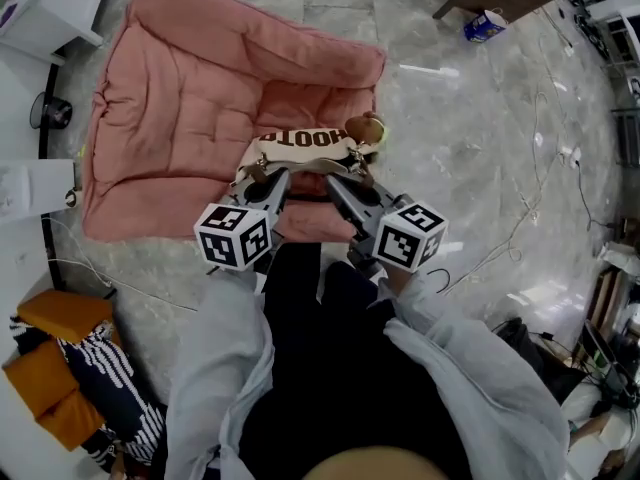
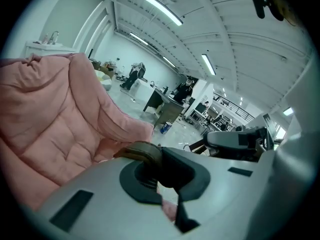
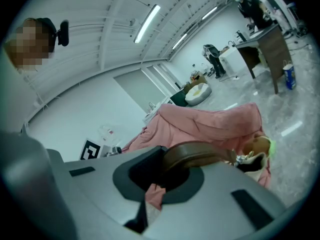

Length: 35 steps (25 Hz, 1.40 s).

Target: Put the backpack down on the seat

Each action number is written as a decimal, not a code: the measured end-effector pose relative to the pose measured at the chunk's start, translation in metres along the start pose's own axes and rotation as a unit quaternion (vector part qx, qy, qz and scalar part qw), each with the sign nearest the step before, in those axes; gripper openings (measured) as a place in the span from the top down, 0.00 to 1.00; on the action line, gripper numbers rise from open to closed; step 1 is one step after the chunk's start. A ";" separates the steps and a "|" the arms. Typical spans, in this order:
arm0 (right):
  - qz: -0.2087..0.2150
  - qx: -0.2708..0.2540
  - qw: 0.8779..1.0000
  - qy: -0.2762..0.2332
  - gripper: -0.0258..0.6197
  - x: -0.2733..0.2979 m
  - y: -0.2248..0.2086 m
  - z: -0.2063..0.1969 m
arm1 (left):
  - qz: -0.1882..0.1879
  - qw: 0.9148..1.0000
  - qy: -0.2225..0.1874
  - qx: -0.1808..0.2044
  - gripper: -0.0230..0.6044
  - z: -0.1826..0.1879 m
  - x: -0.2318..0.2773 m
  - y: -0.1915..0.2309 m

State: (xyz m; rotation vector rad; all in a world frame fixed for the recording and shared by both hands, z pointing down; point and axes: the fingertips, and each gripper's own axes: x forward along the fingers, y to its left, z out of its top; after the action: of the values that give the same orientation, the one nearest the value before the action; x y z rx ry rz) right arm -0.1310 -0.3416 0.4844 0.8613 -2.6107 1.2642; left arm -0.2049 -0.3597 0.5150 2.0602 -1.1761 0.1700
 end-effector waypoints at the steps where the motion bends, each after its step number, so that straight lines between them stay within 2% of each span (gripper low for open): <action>1: 0.005 0.002 1.000 0.000 0.95 -0.003 0.002 -0.006 | 0.002 1.000 0.002 -0.001 0.94 -0.005 -0.004 -0.003; 9: 0.014 0.002 1.000 0.025 0.95 -0.047 0.009 -0.062 | 0.016 1.000 0.006 -0.023 0.94 -0.066 -0.034 -0.035; 17: 0.029 -0.021 0.998 0.049 0.95 -0.088 0.017 -0.126 | 0.043 0.999 -0.002 -0.026 0.94 -0.130 -0.060 -0.061; 22: 0.034 -0.032 0.997 0.060 0.95 -0.107 0.021 -0.161 | 0.061 0.998 -0.005 -0.024 0.94 -0.167 -0.072 -0.070; 29: 0.034 -0.040 0.996 0.070 0.95 -0.132 0.013 -0.209 | 0.062 0.996 -0.014 -0.055 0.94 -0.219 -0.075 -0.078; 35: 0.022 -0.045 0.995 0.083 0.95 -0.144 0.004 -0.256 | 0.074 0.995 -0.004 -0.068 0.94 -0.269 -0.074 -0.075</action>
State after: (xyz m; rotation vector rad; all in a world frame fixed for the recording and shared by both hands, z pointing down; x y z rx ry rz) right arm -0.0486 -0.0836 0.5980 0.6583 -2.5457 1.1634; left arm -0.1247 -0.1088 0.6337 1.8589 -1.3105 0.1484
